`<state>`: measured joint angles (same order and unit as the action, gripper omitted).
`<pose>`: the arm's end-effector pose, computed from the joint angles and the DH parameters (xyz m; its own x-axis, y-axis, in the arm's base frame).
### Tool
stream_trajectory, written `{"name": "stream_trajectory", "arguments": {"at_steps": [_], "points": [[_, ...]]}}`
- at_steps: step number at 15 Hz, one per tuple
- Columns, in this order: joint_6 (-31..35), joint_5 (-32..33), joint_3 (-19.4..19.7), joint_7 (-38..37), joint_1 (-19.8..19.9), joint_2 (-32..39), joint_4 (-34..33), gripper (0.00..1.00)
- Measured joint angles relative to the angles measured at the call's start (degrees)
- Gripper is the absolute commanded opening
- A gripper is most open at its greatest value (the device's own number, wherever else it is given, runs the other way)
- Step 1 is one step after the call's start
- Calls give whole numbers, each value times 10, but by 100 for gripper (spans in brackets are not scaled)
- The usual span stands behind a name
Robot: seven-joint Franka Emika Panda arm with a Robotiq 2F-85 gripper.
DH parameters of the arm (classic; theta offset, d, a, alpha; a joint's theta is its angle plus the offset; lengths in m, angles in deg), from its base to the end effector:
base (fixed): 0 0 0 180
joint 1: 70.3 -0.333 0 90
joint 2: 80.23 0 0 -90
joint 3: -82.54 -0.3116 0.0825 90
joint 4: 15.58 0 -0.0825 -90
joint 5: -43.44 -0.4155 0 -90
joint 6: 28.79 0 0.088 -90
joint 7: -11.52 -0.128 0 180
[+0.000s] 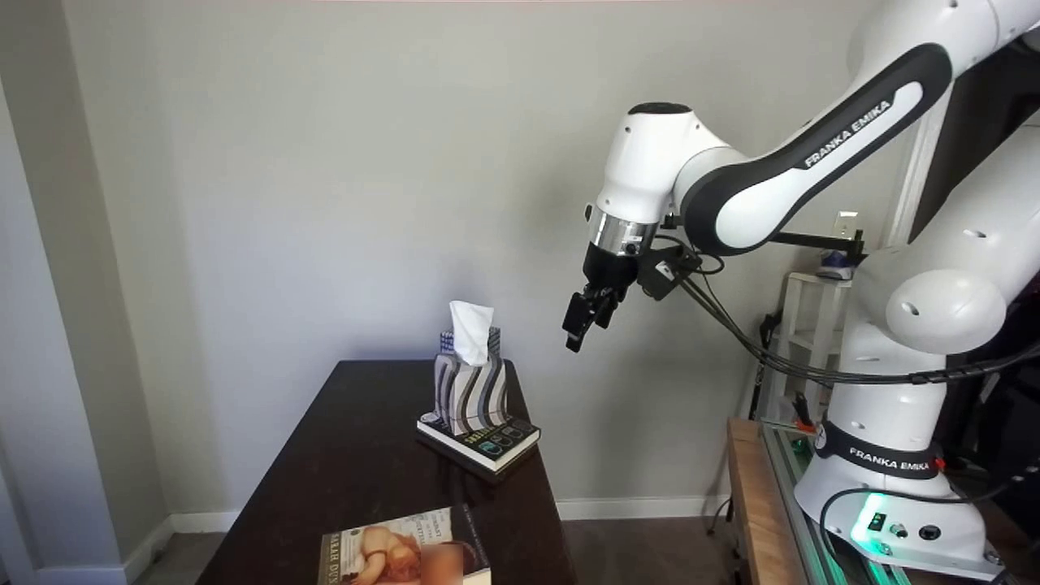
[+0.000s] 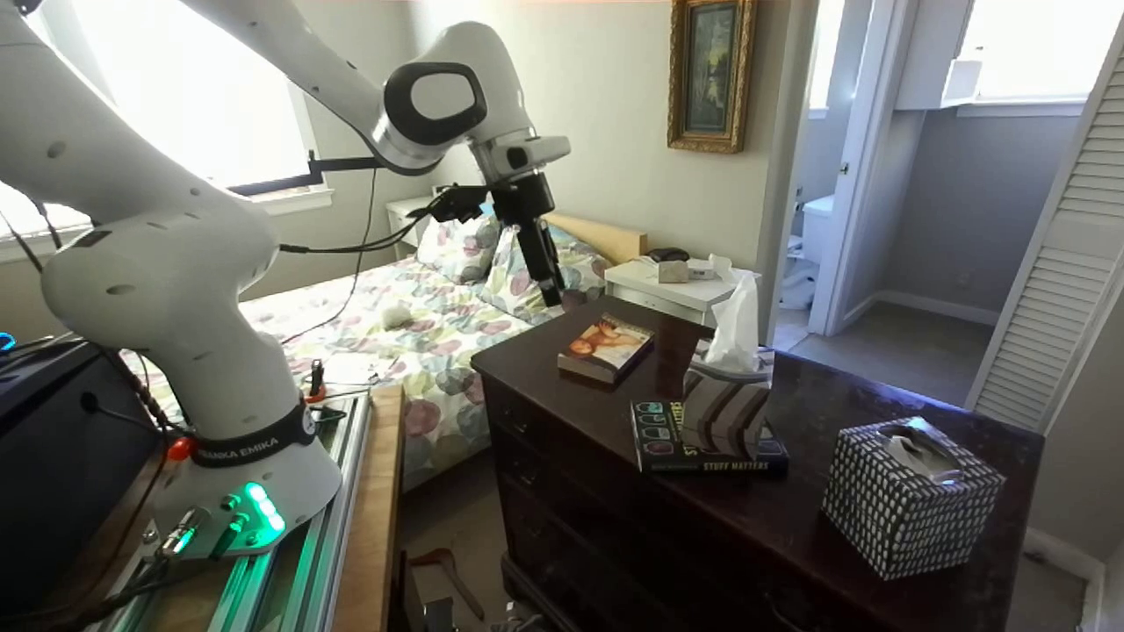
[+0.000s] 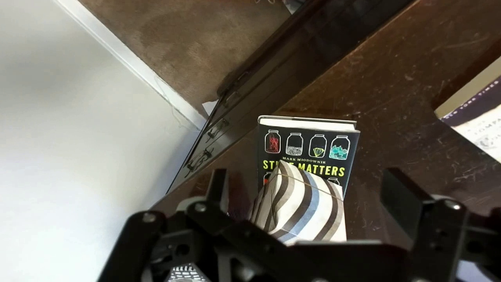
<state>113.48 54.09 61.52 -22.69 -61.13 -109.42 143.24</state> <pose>0.4017 0.0636 0.3269 0.9240 -0.2379 0.2993 -0.2969 -0.9397 0.1698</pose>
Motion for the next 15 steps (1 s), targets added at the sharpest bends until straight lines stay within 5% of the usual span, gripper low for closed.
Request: {"name": "stream_trajectory", "arguments": {"at_steps": [10,15], "points": [[271,82,65,58,71,182,-34,100],[275,82,66,59,72,192,-38,100]]}}
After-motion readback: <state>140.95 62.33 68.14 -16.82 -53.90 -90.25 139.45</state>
